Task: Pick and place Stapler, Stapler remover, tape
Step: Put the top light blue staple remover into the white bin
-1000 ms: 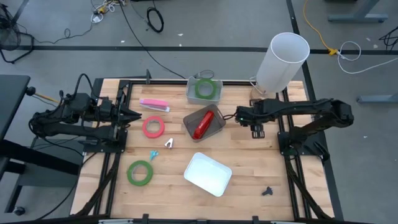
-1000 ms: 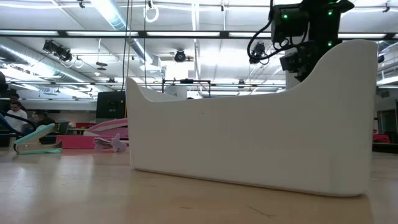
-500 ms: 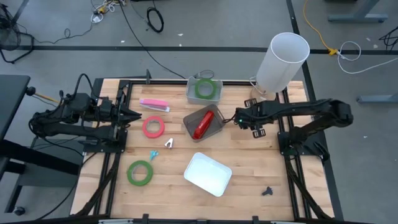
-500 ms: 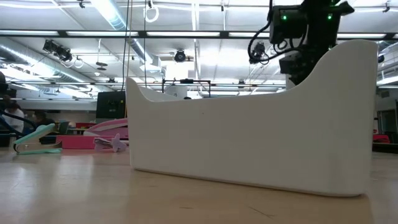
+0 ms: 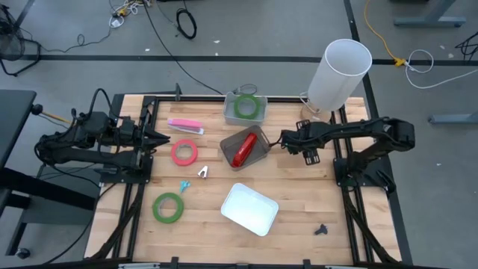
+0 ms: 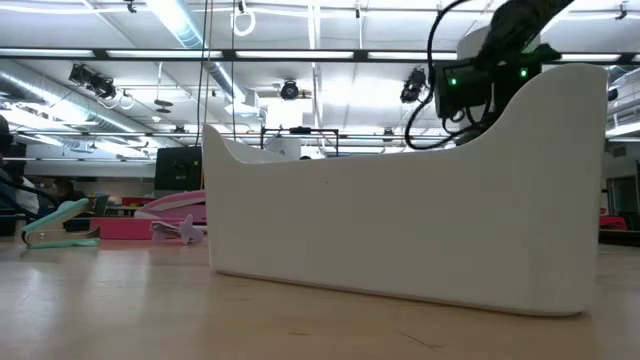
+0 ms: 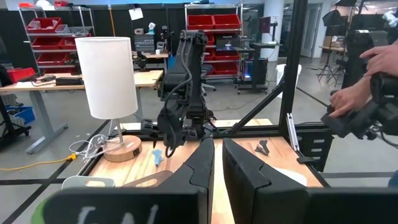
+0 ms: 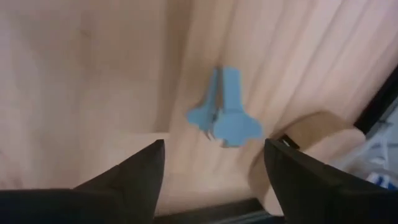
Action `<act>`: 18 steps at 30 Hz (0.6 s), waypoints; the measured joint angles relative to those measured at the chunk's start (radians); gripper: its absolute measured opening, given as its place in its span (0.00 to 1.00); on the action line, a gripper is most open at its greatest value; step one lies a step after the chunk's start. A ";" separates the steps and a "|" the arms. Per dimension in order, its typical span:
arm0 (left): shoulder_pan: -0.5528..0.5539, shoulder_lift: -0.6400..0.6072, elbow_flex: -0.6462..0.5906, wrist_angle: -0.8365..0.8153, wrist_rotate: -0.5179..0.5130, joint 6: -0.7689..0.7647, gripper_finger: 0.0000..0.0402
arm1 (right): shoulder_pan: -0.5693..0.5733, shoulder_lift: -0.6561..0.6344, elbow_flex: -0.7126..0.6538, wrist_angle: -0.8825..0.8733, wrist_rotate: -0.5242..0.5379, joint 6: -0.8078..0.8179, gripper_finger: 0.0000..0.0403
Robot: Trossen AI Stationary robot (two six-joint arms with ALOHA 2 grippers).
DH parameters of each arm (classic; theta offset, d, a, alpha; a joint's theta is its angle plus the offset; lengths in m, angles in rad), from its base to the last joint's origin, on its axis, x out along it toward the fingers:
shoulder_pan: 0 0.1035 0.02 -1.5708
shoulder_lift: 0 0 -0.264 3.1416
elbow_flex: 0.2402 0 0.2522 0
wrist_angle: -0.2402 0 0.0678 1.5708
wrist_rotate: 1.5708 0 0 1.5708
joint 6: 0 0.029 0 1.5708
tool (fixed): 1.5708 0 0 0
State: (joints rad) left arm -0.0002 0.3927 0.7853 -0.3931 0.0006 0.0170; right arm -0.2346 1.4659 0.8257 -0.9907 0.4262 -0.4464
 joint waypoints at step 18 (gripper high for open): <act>0.000 0.000 0.000 0.000 0.000 0.000 0.09 | -0.031 0.025 -0.038 0.118 0.020 -0.143 0.55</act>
State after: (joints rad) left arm -0.0006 0.3926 0.7853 -0.3933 0.0006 0.0170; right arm -0.2653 1.4908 0.7876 -0.8730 0.4465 -0.5889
